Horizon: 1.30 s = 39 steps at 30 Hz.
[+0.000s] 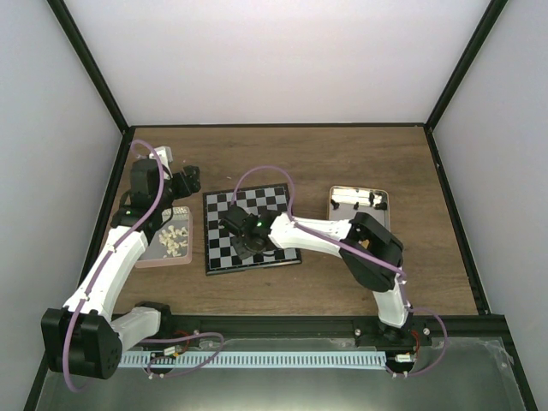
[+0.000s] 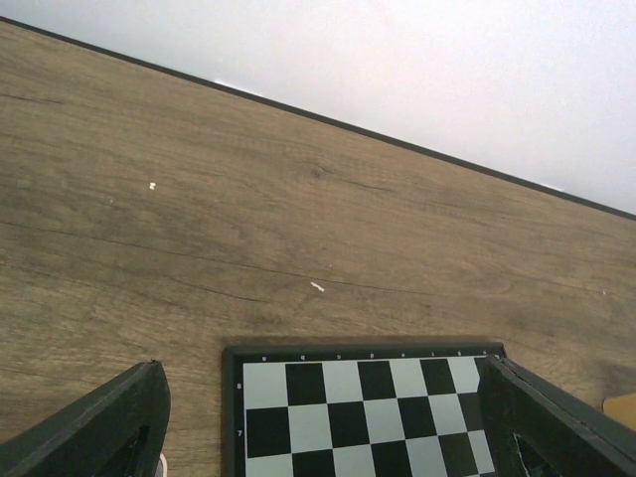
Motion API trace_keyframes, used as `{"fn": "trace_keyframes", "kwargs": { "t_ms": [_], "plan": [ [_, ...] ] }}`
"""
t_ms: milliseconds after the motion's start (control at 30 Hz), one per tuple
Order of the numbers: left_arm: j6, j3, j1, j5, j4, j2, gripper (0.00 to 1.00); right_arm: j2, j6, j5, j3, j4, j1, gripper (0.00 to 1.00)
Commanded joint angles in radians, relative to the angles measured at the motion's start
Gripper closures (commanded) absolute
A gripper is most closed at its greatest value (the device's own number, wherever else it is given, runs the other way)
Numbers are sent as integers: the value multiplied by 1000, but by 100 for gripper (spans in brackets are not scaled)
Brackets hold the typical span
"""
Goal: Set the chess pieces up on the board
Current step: Pick up the chess piece from the chessboard, then place the chess piece on the chessboard.
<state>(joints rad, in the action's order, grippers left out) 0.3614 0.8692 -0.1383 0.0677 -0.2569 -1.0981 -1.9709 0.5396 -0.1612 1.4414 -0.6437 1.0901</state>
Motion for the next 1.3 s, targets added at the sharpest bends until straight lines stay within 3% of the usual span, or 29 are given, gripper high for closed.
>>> {"fn": "trace_keyframes", "kwargs": {
  "t_ms": [0, 800, 1267],
  "plan": [
    [-10, -7, -2, -6, 9, 12, 13, -29, -5, -53, 63, 14, 4, 89],
    [-12, -7, -2, -25, 6, 19, 13, -359, -103, -111, 556, 40, -205, 89],
    [-9, -8, -3, -22, 10, 14, 13, -427, -109, -130, 600, 28, -231, 86]
  ]
}}
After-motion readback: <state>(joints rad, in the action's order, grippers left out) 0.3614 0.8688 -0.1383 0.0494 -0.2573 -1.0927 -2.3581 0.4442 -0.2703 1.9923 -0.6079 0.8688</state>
